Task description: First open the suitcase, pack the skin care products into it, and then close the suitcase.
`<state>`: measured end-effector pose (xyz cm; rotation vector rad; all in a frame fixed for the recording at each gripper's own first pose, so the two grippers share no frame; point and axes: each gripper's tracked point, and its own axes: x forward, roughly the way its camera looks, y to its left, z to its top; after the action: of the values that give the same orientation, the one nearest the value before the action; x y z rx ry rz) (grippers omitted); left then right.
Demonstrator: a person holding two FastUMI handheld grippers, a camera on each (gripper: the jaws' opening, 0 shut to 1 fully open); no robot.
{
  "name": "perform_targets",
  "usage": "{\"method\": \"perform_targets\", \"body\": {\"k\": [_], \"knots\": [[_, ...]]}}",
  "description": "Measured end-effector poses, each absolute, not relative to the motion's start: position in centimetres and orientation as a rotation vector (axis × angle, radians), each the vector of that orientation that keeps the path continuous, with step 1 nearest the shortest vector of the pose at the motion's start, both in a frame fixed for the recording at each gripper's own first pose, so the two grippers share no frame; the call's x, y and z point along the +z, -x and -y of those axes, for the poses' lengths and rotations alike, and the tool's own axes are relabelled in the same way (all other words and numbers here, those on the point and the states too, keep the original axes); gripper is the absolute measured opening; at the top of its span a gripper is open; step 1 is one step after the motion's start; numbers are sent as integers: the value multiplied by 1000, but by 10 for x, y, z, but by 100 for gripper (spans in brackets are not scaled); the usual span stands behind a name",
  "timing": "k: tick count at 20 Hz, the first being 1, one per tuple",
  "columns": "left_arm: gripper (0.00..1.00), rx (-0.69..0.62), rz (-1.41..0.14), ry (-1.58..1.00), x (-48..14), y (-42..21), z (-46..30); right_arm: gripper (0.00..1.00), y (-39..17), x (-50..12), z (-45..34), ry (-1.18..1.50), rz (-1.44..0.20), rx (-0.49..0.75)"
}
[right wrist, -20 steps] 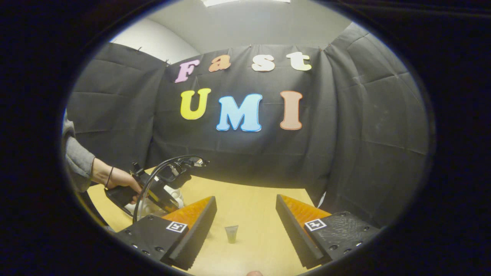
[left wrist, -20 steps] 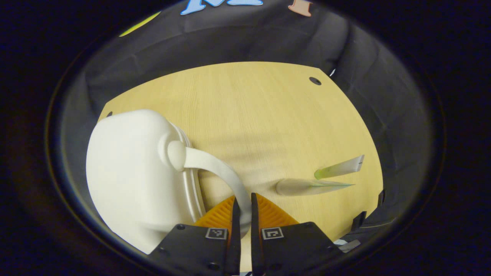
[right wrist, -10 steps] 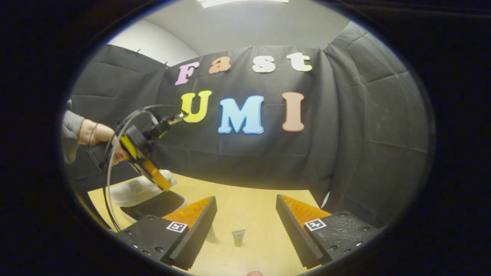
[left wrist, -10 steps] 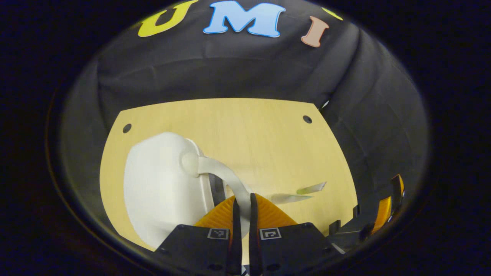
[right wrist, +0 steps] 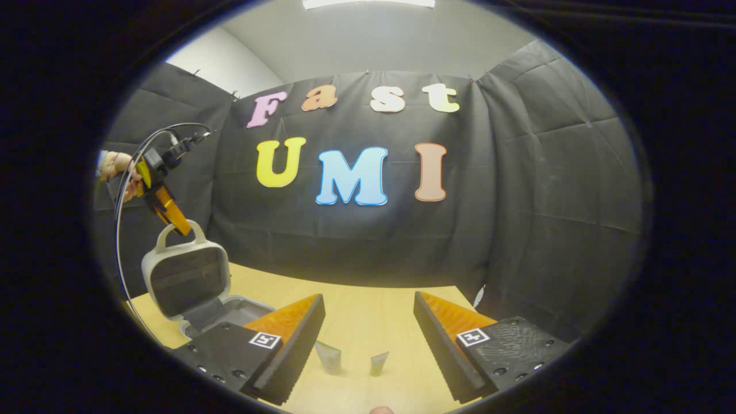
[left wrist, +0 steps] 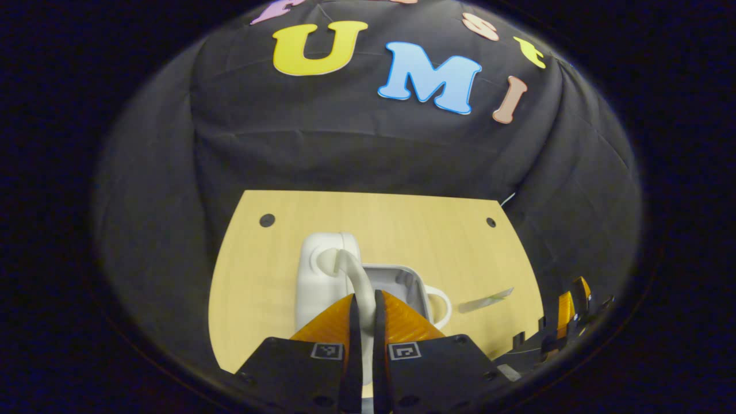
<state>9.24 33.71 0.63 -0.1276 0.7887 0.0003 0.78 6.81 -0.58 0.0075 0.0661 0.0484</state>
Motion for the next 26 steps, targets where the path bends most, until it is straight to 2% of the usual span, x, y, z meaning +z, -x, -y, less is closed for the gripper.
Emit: {"method": "perform_targets", "body": {"k": [5, 8, 11, 16, 21, 23, 24, 25, 26], "knots": [[14, 161, -791, 108, -25, -75, -497, 94, -6, -3, -96, -59, -98, -18], [11, 229, -836, 117, -72, -60, -580, 95, -5, -5, -104, -74, -129, -61], [14, 266, -893, 131, -140, -58, -640, 94, 2, -6, -102, -75, -160, -105], [14, 321, -980, 160, -236, -52, -675, 94, 10, -9, -99, -77, -201, -148], [16, 370, -1000, 199, -275, -50, -696, 94, 11, -6, -101, -33, -198, -151], [22, 408, -965, 199, -270, -48, -704, 95, 10, -7, -103, -32, -200, -140], [34, 412, -928, 197, -262, -52, -704, 95, 11, -8, -103, -32, -198, -136], [34, 428, -893, 179, -255, -54, -706, 95, 11, -8, -102, -30, -196, -135], [55, 441, -852, 148, -245, -57, -707, 95, 11, -9, -99, -27, -195, -136]]}}
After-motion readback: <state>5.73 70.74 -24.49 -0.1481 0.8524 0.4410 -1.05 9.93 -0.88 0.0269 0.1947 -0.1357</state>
